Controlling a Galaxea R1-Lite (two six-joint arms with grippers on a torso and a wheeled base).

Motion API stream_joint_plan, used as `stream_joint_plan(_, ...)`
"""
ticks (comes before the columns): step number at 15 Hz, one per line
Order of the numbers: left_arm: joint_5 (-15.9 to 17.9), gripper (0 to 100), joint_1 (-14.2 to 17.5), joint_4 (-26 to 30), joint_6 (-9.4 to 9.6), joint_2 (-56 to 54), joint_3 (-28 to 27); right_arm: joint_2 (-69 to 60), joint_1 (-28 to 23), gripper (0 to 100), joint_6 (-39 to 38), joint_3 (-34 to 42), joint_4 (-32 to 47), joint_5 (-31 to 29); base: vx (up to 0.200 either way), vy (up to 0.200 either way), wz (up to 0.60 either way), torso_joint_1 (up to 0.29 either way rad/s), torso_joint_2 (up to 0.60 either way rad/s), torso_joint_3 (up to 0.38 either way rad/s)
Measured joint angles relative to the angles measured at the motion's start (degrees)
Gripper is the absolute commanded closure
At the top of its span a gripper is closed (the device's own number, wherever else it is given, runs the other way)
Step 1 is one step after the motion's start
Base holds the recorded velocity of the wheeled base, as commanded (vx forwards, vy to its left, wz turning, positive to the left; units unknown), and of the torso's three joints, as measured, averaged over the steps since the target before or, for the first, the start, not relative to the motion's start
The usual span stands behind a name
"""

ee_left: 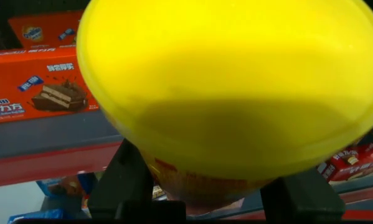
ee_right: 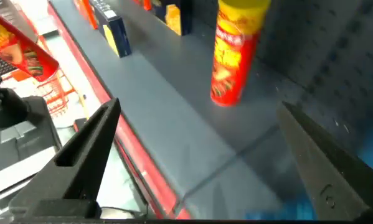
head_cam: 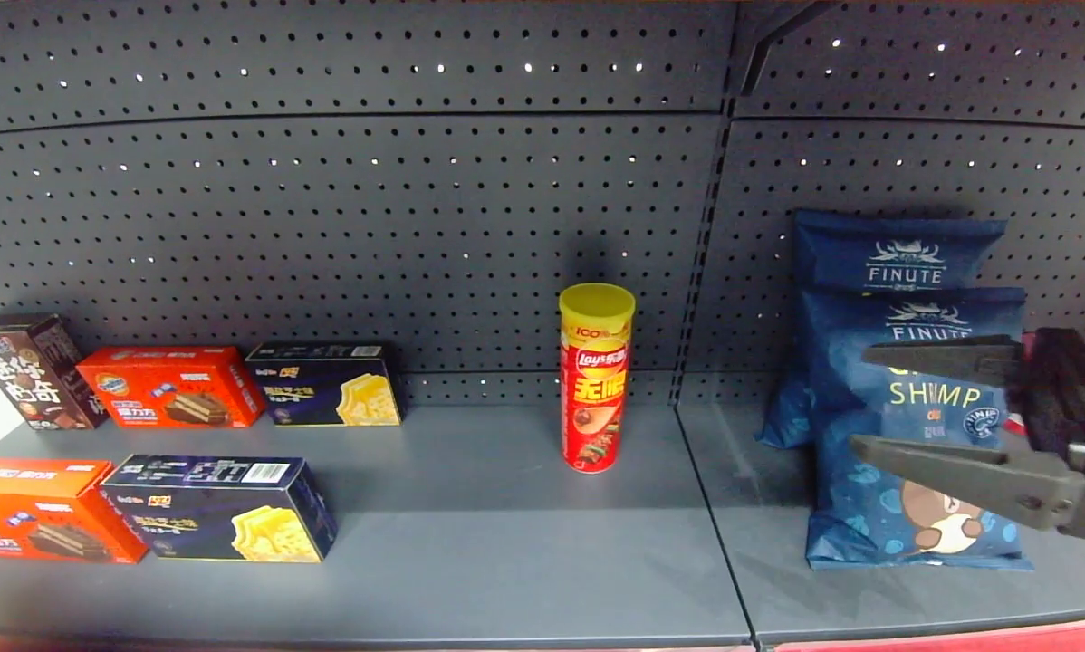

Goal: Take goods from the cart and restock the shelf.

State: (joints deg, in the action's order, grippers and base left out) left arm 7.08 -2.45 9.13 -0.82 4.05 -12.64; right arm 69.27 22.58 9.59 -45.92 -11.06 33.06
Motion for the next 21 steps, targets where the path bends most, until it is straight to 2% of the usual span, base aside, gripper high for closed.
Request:
stream_joint_plan(5, 0.1, 100, 0.0, 0.0, -1.29, 0.0, 0.3, 18.1, 1.5, 0, 1.6, -8.6, -8.3, 5.8, 0.0, 0.0, 0.0, 0.0, 0.0, 0.0)
stream_joint_plan(8, 0.1, 100, 0.0, 0.0, -1.63, 0.0, 1.0, 26.1, 2.0, 0, 3.5, -12.9, -9.8, 7.2, 0.0, 0.0, 0.0, 0.0, 0.0, 0.0)
stream_joint_plan(14, 0.0, 100, 0.0, -0.2, -1.63, 0.0, 2.4, 36.0, 1.6, 0, 5.4, -18.9, -12.3, 11.3, 0.0, 0.0, 0.0, 0.0, 0.0, 0.0)
stream_joint_plan(21, 0.0, 100, 0.0, -0.2, -1.63, 0.0, 3.0, 45.1, 2.7, 0, 5.4, -25.7, -15.0, 11.6, 0.0, 0.0, 0.0, 0.0, 0.0, 0.0)
